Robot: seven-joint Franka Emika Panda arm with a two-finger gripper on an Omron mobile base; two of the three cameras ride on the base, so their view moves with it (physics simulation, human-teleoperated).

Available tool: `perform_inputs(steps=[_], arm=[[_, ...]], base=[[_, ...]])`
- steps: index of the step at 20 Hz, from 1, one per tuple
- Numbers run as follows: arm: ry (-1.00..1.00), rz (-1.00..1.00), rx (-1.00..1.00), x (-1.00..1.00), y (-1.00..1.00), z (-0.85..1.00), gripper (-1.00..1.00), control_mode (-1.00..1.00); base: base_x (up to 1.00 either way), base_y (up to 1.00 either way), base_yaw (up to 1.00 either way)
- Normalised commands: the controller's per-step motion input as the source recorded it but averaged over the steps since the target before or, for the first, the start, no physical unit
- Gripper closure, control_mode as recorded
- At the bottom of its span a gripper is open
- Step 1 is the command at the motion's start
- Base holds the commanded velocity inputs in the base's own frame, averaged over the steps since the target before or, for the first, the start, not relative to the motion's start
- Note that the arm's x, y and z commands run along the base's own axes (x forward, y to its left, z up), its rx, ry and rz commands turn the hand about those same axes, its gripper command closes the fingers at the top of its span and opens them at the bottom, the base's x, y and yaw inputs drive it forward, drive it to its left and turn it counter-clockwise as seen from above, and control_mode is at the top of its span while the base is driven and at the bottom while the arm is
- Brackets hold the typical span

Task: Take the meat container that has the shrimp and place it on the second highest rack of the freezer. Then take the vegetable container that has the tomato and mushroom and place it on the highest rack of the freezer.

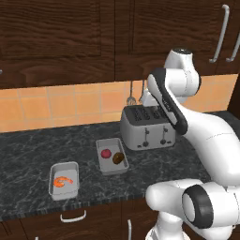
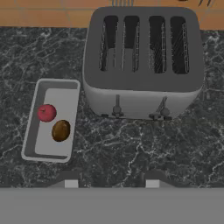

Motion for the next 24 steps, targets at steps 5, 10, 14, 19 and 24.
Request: perform_inputs(steps=[5,10,14,19,24], arm=[[-0.04,0.03,-0.01,-0.49,0.18,-0.06,-1.00,-1.00],[0.00,0.43,-0.19,-0.65,0.98,-0.82,-1.00,-1.00],[0.01,0.69,-0.24,-0.31,0.99,-1.00,-1.00,-1.00],[0.32,0.31,-0.37,0.26,0.48,-0.89,-1.00,-1.00],[0.31,0.33,-0.15,0.51,0.43,-0.77,-1.00,-1.00]], base=[[0.00,0.00,0.00],[0.00,0.00,0.00],[0.00,0.00,0.00],[0.00,0.00,0.00],[0.00,0.00,0.00]])
